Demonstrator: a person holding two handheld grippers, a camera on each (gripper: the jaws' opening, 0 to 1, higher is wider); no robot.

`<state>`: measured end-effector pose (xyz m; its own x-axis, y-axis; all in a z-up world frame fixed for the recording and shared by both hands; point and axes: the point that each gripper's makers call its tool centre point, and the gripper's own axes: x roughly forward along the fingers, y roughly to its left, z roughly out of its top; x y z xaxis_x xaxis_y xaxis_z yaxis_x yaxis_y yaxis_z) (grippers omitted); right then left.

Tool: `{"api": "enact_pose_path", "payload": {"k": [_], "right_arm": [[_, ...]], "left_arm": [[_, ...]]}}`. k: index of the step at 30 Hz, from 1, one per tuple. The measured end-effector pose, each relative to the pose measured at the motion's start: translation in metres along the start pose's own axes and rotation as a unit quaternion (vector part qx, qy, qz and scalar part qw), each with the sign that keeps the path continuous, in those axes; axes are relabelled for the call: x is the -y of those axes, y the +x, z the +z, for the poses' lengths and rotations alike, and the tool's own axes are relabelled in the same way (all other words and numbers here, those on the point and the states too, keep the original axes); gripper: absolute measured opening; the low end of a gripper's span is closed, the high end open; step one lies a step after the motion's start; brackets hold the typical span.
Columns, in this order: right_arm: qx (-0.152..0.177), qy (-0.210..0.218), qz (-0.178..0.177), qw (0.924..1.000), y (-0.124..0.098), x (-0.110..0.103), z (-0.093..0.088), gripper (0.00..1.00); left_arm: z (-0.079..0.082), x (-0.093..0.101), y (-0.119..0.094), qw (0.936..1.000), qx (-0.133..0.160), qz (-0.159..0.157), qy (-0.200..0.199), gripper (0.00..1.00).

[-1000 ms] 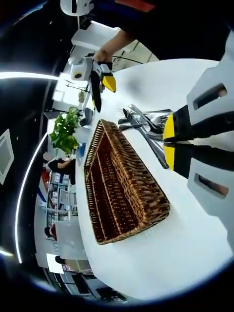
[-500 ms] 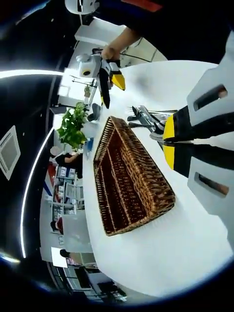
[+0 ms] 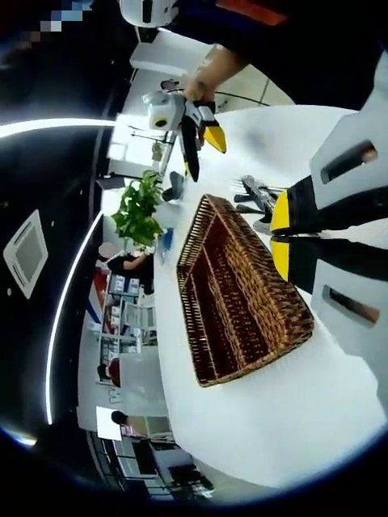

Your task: Arrange the knives, forks, and spoons in their matching storage slots by inserting each utensil handle-first until every utensil is classified and aligned in the correct compartment

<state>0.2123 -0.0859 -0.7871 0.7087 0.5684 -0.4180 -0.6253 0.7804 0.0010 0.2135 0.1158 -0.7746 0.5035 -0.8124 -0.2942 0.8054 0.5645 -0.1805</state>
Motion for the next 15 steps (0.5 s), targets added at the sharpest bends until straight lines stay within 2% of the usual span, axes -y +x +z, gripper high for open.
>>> {"api": "enact_pose_path", "payload": {"k": [5, 15], "right_arm": [[0.006, -0.003, -0.002, 1.0000, -0.001, 0.001, 0.005, 0.84], [0.017, -0.007, -0.004, 0.9998, 0.002, 0.001, 0.016, 0.90]], "left_arm": [[0.014, -0.009, 0.002, 0.9999, 0.013, 0.006, -0.005, 0.00], [0.051, -0.026, 0.016, 0.9990, 0.039, 0.024, -0.004, 0.00]]}}
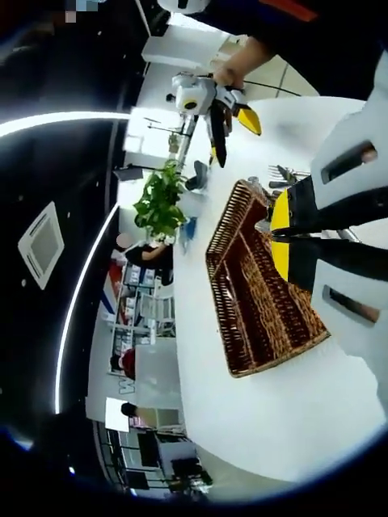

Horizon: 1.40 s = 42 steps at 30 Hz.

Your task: Arrange the knives, forks, and spoons in their matching storage slots by inserting each utensil handle-first until every utensil is classified and aligned in the correct compartment

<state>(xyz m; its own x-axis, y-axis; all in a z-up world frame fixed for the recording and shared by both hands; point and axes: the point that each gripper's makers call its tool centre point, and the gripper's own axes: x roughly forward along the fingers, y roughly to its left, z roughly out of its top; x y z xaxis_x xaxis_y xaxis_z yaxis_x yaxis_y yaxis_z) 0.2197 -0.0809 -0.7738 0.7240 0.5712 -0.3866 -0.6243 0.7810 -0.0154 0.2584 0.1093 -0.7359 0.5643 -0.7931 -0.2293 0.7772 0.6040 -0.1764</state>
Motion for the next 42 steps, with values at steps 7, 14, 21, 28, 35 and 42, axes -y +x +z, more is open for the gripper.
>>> {"api": "enact_pose_path", "payload": {"k": [7, 14, 21, 28, 35, 42], "right_arm": [[0.010, 0.003, -0.008, 0.9999, 0.000, 0.002, 0.007, 0.98], [0.007, -0.006, -0.012, 0.9999, 0.002, 0.000, 0.009, 1.00], [-0.009, -0.013, -0.007, 0.9999, 0.005, -0.006, 0.002, 0.99], [-0.007, -0.016, -0.003, 0.9998, 0.006, -0.010, 0.005, 0.99], [-0.011, -0.018, 0.001, 0.9998, 0.007, -0.013, 0.002, 0.98], [-0.014, -0.019, -0.001, 0.9997, 0.006, -0.013, 0.000, 0.98]], "left_arm": [[0.018, -0.012, 0.019, 0.9998, 0.010, 0.018, 0.006, 0.00], [0.031, -0.030, 0.034, 0.9995, 0.011, 0.030, 0.000, 0.00], [0.050, -0.055, 0.045, 0.9986, 0.027, 0.045, -0.011, 0.00], [0.062, -0.082, 0.062, 0.9970, 0.036, 0.065, -0.020, 0.00], [0.063, -0.111, 0.080, 0.9954, 0.036, 0.082, -0.035, 0.00], [0.051, -0.135, 0.103, 0.9934, 0.023, 0.090, -0.067, 0.00]]}}
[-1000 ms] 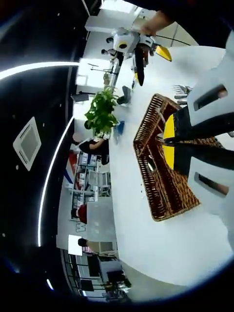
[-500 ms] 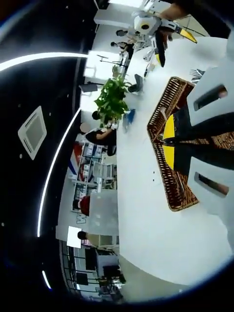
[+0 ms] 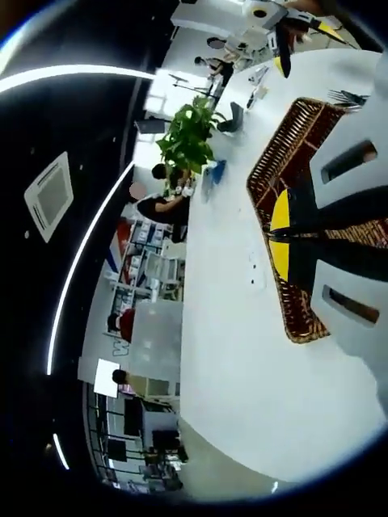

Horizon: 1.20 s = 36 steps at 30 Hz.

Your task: Arrange the knives, forks, and spoons in their matching storage slots by inserting each utensil handle-first until every utensil is classified and aligned in the correct compartment

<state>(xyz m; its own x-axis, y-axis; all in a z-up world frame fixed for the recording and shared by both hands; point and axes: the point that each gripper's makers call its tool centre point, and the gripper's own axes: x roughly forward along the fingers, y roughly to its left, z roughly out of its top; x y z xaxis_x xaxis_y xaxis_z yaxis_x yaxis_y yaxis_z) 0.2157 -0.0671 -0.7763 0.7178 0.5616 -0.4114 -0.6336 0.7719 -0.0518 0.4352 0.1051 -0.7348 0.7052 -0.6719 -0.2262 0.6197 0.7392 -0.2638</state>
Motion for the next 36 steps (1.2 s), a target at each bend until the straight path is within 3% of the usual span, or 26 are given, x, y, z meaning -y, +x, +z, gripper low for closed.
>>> {"api": "enact_pose_path", "payload": {"k": [9, 14, 19, 23, 27, 33, 36], "right_arm": [[-0.005, 0.000, -0.008, 1.0000, -0.003, 0.004, -0.005, 0.98], [-0.008, 0.001, -0.009, 0.9999, -0.003, 0.005, -0.007, 0.97], [-0.009, 0.001, -0.011, 0.9999, -0.004, 0.006, -0.008, 0.97], [-0.010, 0.001, -0.013, 0.9999, -0.004, 0.007, -0.009, 0.97], [-0.011, 0.001, -0.013, 0.9999, -0.006, 0.007, -0.010, 0.96], [-0.012, 0.000, -0.013, 0.9998, -0.006, 0.007, -0.012, 0.96], [-0.013, -0.001, -0.012, 0.9999, -0.006, 0.006, -0.011, 0.96]], "left_arm": [[-0.014, -0.023, 0.014, 0.9990, -0.022, 0.017, -0.035, 0.00], [-0.023, -0.024, 0.016, 0.9976, -0.032, -0.009, -0.060, 0.00], [-0.034, -0.028, 0.021, 0.9964, -0.061, -0.012, -0.059, 0.00], [-0.042, -0.041, 0.026, 0.9941, -0.078, 0.008, -0.075, 0.00], [-0.048, -0.048, 0.026, 0.9927, -0.096, 0.030, -0.067, 0.01], [-0.054, -0.065, 0.025, 0.9890, -0.120, 0.085, -0.016, 0.02], [-0.056, -0.070, 0.025, 0.9873, -0.126, 0.096, -0.006, 0.03]]}}
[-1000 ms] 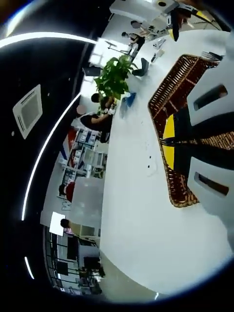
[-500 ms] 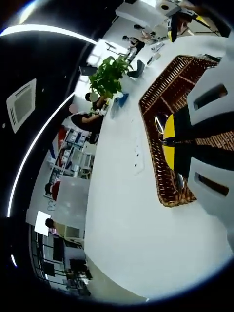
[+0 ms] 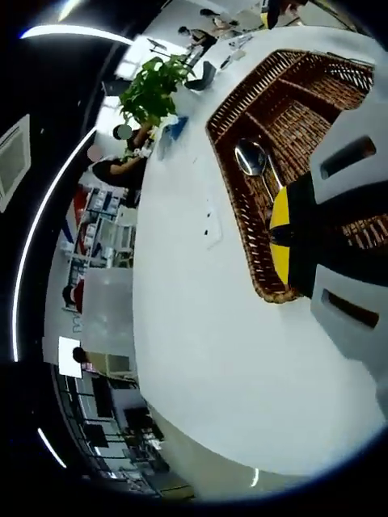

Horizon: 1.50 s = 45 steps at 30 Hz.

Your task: Arrange the knives, forks, and spoons in their matching storage slots by inserting each utensil handle-first until every utensil is classified and aligned in the correct compartment

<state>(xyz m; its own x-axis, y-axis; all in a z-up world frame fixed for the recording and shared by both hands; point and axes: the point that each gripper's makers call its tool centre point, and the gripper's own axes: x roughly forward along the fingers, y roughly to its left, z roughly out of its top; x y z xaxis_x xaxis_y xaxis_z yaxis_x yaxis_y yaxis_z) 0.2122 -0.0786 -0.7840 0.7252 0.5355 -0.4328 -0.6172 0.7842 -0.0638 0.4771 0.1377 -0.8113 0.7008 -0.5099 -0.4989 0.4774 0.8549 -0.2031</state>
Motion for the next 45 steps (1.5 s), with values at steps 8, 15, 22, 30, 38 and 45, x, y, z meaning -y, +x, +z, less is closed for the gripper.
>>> {"api": "enact_pose_path", "payload": {"k": [8, 15, 22, 30, 38, 45], "right_arm": [[-0.001, 0.000, 0.000, 1.0000, 0.001, 0.001, 0.000, 0.96], [0.002, -0.001, 0.000, 1.0000, 0.003, 0.001, 0.003, 0.96], [0.006, -0.002, 0.002, 1.0000, 0.006, 0.001, 0.007, 0.96], [0.009, -0.005, 0.001, 0.9999, 0.009, 0.001, 0.012, 0.97], [0.011, -0.005, -0.002, 0.9999, 0.012, 0.006, 0.015, 0.98], [0.010, -0.005, -0.005, 0.9999, 0.013, 0.014, 0.014, 0.98]], "left_arm": [[-0.008, -0.007, -0.004, 0.9984, -0.024, 0.025, 0.045, 0.06], [-0.007, -0.002, -0.019, 0.9970, -0.019, 0.019, 0.073, 0.16], [-0.005, 0.009, -0.031, 0.9962, -0.002, 0.017, 0.086, 0.27], [-0.009, 0.030, -0.049, 0.9942, 0.018, 0.001, 0.107, 0.38], [-0.011, 0.048, -0.068, 0.9927, 0.038, -0.012, 0.114, 0.51], [-0.013, 0.077, -0.095, 0.9861, 0.065, -0.030, 0.150, 0.66]]}}
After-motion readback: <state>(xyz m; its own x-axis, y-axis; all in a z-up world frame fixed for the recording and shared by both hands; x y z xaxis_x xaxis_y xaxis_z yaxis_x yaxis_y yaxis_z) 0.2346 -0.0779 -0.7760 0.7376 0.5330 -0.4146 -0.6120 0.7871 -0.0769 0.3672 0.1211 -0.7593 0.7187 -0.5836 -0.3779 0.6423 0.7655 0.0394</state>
